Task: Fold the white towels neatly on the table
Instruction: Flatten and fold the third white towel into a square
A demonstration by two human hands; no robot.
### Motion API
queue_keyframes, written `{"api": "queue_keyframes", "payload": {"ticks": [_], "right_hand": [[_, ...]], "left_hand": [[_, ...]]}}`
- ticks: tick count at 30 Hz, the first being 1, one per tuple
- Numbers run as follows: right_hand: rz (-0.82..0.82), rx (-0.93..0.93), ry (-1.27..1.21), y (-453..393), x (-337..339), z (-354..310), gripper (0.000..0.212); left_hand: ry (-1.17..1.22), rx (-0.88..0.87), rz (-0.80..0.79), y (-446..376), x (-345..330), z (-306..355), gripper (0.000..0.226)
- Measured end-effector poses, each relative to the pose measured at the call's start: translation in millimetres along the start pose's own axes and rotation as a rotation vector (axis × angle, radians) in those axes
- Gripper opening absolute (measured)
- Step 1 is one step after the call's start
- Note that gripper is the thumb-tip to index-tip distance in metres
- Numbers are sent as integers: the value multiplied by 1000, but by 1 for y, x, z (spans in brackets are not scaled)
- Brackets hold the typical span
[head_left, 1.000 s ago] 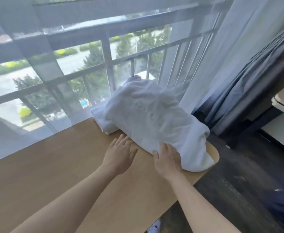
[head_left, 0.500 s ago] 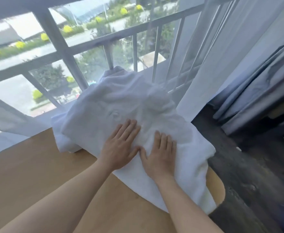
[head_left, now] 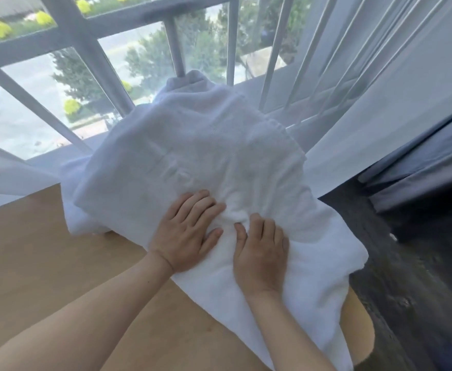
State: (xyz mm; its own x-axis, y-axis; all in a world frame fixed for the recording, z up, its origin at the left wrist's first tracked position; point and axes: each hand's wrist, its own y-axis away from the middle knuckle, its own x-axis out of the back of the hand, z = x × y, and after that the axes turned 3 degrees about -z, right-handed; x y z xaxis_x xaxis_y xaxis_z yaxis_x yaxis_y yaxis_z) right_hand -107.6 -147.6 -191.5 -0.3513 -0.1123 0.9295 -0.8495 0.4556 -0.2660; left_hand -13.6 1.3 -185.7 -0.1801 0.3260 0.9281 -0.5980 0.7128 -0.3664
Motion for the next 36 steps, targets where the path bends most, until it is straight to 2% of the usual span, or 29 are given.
{"api": "queue_keyframes", "payload": {"ticks": [4, 8, 12, 16, 18, 20, 23, 26, 31, 36], "right_hand": [[40, -3, -63, -5, 5, 0, 44], [75, 9, -158, -10, 15, 0, 41], [166, 37, -246, -14, 34, 3, 36], [283, 57, -331, -21, 67, -2, 40], [324, 87, -348, -22, 84, -10, 44], [338, 118, -345, -24, 98, -19, 47], [336, 149, -350, -25, 119, -35, 47], [356, 176, -379, -22, 139, -49, 46], [419, 247, -425, -2, 171, -90, 50], [441, 315, -493, 31, 204, -147, 46]], "left_hand": [[18, -3, -3, 1, 2, 1, 47], [33, -15, -31, 3, 9, 3, 52], [126, -36, -40, 7, 20, 2, 69], [118, 32, -10, -3, 44, -12, 96], [124, 46, -48, -15, 59, -20, 100], [163, 48, -91, -27, 71, -24, 89], [251, 48, -44, -34, 92, -22, 59], [318, 65, -7, -30, 123, -23, 53], [137, -130, 84, -7, 196, -54, 44], [4, -215, 163, 40, 273, -82, 41]]}}
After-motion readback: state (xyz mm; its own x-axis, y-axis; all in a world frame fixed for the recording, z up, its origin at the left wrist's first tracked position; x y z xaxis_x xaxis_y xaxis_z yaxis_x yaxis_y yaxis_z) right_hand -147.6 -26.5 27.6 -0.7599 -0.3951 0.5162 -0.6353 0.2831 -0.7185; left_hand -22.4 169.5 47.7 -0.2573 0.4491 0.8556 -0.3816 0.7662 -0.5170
